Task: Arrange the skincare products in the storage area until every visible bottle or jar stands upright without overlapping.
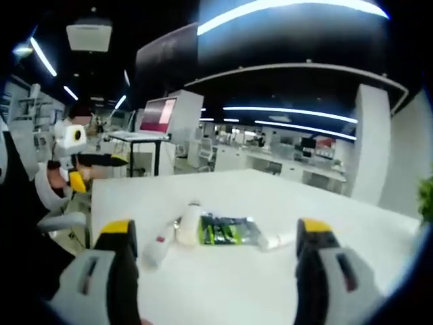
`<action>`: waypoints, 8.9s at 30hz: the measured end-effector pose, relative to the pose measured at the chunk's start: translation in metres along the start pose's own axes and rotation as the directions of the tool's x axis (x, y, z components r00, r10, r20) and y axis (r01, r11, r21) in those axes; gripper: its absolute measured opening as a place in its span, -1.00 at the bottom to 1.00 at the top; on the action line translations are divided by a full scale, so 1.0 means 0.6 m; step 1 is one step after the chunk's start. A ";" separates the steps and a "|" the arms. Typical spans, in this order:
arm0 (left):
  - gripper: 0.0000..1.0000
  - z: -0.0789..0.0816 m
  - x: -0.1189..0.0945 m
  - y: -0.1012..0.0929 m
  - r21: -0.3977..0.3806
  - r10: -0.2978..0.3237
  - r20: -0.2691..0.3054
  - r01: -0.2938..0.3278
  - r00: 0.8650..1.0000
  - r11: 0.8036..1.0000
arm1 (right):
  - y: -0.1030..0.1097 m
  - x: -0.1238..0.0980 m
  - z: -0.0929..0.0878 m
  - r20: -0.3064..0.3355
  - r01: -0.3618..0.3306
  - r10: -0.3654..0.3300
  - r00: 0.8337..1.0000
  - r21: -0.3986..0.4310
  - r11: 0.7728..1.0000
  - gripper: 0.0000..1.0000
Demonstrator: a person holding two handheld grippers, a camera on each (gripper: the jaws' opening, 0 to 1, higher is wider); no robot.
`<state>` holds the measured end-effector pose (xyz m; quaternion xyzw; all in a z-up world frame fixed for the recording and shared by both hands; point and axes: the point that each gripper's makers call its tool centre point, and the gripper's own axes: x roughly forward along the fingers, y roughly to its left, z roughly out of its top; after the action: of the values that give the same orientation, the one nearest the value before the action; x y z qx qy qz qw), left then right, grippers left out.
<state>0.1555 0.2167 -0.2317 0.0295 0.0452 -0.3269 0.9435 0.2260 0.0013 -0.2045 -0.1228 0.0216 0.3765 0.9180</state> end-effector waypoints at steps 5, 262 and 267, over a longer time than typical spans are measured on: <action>0.99 0.010 -0.001 0.003 -0.002 -0.003 0.002 0.003 1.000 1.000 | 0.005 0.024 0.009 0.000 -0.018 0.018 1.000 -0.004 1.000 0.97; 0.92 -0.030 -0.024 0.078 -0.014 -0.052 -0.147 0.051 0.988 0.999 | 0.118 0.279 0.045 -0.137 -0.550 0.549 0.824 0.037 0.835 -0.48; 0.92 -0.032 -0.021 0.073 -0.011 -0.058 -0.151 0.057 0.987 0.998 | 0.116 0.268 0.048 -0.114 -0.572 0.572 0.812 0.030 0.819 -0.48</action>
<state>0.1715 0.2603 -0.2482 0.0500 0.1187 -0.3508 0.9276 0.2909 0.1664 -0.2123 -0.1352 0.1105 0.6271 0.7591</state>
